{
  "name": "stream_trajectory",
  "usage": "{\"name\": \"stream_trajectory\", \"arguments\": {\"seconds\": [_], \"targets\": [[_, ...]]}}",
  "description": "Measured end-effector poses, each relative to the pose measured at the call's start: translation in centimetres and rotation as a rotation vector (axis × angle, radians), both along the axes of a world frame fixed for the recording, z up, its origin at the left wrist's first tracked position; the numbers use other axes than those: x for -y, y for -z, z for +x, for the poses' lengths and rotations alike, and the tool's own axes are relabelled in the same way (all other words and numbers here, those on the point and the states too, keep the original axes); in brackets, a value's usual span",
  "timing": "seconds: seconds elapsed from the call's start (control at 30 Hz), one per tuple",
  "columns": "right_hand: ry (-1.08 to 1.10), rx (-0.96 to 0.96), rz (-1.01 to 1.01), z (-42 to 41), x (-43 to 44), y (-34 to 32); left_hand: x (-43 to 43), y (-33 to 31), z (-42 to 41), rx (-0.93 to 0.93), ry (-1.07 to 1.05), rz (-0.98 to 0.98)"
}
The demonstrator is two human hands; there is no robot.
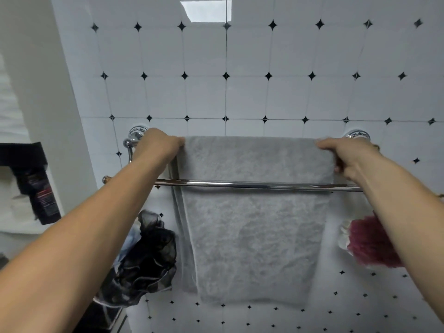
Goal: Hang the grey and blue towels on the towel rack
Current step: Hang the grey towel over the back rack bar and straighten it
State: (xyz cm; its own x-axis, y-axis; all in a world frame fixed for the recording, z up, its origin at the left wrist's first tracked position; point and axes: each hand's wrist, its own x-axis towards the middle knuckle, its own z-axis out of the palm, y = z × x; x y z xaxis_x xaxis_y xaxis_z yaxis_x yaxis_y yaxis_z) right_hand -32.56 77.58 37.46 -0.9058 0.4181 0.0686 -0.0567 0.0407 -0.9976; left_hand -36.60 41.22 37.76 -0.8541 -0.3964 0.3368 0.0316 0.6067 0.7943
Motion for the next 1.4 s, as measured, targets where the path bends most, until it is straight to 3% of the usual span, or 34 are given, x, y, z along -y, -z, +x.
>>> {"name": "stream_trajectory", "arguments": {"seconds": [0.1,0.23,0.4,0.53,0.7,0.93,1.17,1.4], "targets": [[0.010,-0.059,0.056,0.0,-0.1,0.0,-0.4,-1.2,0.1,-0.032,-0.112,-0.197],[0.029,-0.050,0.014,0.3,-0.8,-0.2,0.9,-2.7,0.1,-0.038,-0.069,-0.178],[-0.068,-0.022,-0.040,-0.1,-0.3,0.4,2.0,-1.0,-0.4,0.010,-0.187,-0.387],[0.012,-0.028,-0.004,0.2,-0.7,1.0,2.3,0.4,-0.6,-0.047,-0.260,-0.438],[0.138,0.010,0.194,1.5,-0.8,0.7,2.7,1.0,-0.5,-0.179,-0.203,-0.220],[0.024,-0.060,0.107,0.5,2.1,1.3,3.2,2.3,0.0,-0.222,-0.003,0.308],[0.097,-0.077,0.091,1.2,-0.1,1.2,2.7,3.1,-0.3,-0.142,0.123,0.204],[0.115,-0.103,0.157,1.9,-0.6,1.0,2.1,2.4,-0.5,-0.231,0.080,0.207]]}}
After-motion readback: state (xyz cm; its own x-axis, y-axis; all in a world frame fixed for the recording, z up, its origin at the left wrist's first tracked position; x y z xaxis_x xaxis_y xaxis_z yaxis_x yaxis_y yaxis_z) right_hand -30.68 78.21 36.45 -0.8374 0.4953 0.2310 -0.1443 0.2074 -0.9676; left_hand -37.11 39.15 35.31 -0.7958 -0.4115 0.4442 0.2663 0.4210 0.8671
